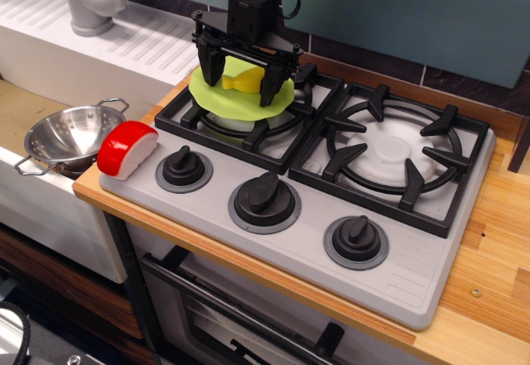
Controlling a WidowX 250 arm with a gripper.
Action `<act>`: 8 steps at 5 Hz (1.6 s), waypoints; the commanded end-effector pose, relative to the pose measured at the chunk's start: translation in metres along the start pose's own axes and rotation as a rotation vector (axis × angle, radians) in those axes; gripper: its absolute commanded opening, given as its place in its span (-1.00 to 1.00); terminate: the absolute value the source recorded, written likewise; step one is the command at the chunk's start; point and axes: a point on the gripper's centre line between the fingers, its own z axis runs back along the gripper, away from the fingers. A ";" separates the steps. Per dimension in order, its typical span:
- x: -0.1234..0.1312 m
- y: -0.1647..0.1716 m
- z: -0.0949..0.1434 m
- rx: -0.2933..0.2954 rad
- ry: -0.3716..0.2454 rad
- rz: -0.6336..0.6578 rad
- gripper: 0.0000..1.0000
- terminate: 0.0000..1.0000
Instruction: End effector transition from object to object
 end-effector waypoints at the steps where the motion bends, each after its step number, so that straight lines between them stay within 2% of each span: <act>1: 0.000 0.000 0.000 0.000 0.000 0.000 1.00 -1.00; 3: -0.008 0.001 0.017 0.025 0.016 0.015 1.00 -1.00; 8: -0.011 0.002 0.031 0.021 0.032 0.019 1.00 -1.00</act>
